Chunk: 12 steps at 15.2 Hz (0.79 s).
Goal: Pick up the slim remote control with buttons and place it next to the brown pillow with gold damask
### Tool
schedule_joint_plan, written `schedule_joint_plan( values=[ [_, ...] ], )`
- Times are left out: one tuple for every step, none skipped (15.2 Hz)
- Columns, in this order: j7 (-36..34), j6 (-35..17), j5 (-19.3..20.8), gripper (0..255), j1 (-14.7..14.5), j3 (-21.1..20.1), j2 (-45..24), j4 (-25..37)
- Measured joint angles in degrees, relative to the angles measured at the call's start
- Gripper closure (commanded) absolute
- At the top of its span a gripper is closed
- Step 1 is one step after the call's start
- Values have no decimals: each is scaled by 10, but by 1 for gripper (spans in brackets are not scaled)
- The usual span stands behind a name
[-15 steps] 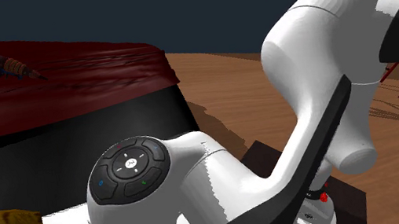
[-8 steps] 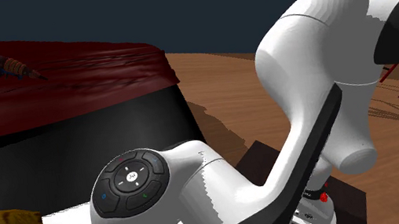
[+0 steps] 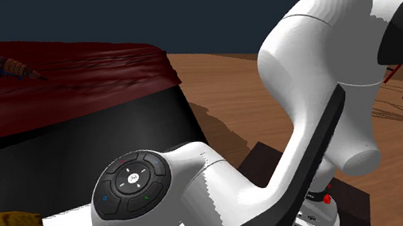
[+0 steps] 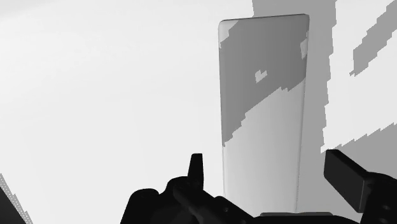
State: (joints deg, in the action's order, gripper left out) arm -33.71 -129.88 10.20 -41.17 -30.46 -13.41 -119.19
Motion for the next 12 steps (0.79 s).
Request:
schedule_joint_plan(
  values=[
    [0,0,0,0,0,0,0,0],
    [3,7,-4,0,1,-1,5,3],
    [8,20,-10,0,3,-3,13,10],
    [12,36,-17,0,4,-5,22,19],
    [16,48,-23,0,6,-7,29,25],
    [18,56,-28,0,6,-9,37,26],
    [20,59,-30,0,7,-9,39,27],
    [21,61,-31,0,7,-9,41,28],
    [21,63,-32,0,7,-9,42,28],
    [21,63,-32,0,7,-9,42,28],
    [21,63,-32,0,7,-9,42,29],
    [22,64,-32,0,7,-9,42,29]
  ],
)
